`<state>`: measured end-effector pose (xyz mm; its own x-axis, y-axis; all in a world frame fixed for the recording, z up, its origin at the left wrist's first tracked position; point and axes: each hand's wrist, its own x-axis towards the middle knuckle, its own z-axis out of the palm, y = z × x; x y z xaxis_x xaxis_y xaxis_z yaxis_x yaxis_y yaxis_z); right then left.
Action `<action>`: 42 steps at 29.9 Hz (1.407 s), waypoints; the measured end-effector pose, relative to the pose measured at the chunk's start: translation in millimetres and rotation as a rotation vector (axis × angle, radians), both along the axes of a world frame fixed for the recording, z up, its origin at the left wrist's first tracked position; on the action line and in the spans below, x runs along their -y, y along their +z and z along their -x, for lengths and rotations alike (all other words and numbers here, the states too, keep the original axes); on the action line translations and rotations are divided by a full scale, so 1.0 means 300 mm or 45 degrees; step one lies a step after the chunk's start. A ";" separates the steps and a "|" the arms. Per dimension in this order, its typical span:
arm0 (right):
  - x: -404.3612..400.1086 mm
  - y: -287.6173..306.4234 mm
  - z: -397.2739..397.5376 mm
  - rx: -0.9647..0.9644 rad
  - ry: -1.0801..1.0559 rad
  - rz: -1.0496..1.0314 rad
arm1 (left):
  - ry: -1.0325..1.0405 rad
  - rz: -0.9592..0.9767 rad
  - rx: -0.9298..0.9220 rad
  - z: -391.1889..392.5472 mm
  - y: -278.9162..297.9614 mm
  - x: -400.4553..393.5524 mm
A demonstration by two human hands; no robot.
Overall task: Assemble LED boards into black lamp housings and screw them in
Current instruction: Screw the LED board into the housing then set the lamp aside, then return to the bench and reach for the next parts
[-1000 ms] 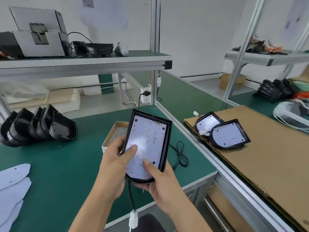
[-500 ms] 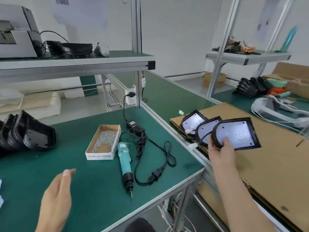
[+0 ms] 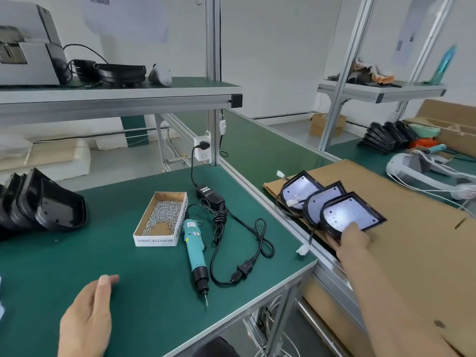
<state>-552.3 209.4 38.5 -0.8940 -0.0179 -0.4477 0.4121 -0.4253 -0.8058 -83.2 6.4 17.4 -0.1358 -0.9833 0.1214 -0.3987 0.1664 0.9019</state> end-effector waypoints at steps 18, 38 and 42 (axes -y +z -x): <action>-0.063 -0.037 0.035 -0.333 0.292 -1.663 | 0.015 -0.033 -0.030 -0.005 -0.031 0.016; 0.686 -0.048 -1.199 -1.553 1.706 -0.815 | 0.135 0.041 0.201 -0.108 -0.019 0.130; 0.757 -0.076 -1.235 -1.619 1.719 -0.990 | 0.182 0.040 0.112 -0.110 -0.025 0.130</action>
<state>-181.8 -17.5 15.6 -0.2267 -0.9717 0.0661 -0.7367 0.1266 -0.6642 -50.3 -32.6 9.8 -0.0063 -0.9892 0.1464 -0.4977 0.1301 0.8576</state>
